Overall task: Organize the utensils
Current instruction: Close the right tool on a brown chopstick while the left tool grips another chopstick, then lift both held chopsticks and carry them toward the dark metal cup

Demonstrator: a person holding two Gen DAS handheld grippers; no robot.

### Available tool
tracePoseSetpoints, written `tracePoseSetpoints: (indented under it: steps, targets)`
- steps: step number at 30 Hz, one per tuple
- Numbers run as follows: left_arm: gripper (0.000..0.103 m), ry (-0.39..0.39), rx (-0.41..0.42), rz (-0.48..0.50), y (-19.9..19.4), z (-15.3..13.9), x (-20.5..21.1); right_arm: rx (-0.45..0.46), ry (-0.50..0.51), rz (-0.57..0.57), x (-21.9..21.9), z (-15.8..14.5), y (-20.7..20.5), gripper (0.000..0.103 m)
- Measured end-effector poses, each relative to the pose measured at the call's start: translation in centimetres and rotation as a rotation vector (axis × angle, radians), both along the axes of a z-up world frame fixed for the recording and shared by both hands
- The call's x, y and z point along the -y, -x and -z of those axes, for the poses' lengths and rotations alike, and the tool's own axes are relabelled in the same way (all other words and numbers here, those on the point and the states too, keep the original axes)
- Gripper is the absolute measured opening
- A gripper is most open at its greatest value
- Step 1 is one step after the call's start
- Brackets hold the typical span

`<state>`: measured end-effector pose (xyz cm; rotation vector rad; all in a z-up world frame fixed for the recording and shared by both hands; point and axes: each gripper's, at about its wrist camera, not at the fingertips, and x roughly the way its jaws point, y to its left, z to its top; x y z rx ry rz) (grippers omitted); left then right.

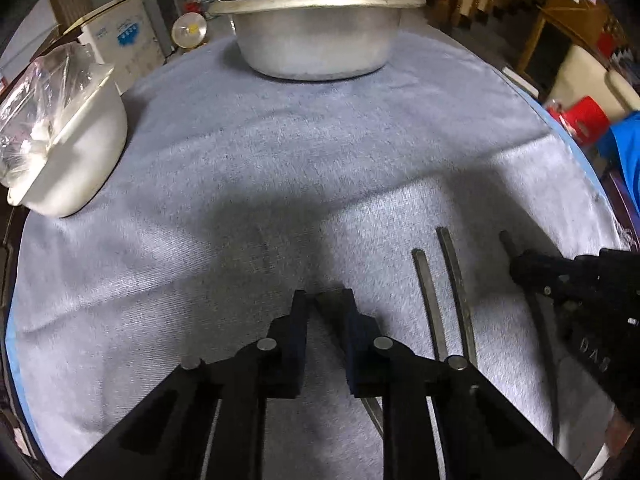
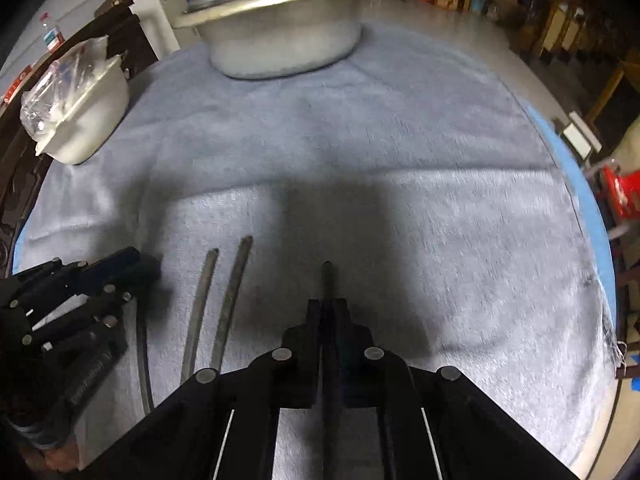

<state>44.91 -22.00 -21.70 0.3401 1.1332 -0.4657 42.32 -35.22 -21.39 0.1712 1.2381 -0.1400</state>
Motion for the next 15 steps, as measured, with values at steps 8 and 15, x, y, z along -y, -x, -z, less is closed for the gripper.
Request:
tracePoseSetpoints:
  steps: [8,15]
  targets:
    - [0.022,0.011,-0.002,-0.014,-0.7,0.1,-0.3,-0.031,0.045,-0.047,-0.6,-0.1,-1.3,0.009]
    - [0.006,0.065,0.012,-0.031,0.3,0.0,-1.3,0.051,-0.027,-0.026,-0.2,-0.4,0.2,0.006]
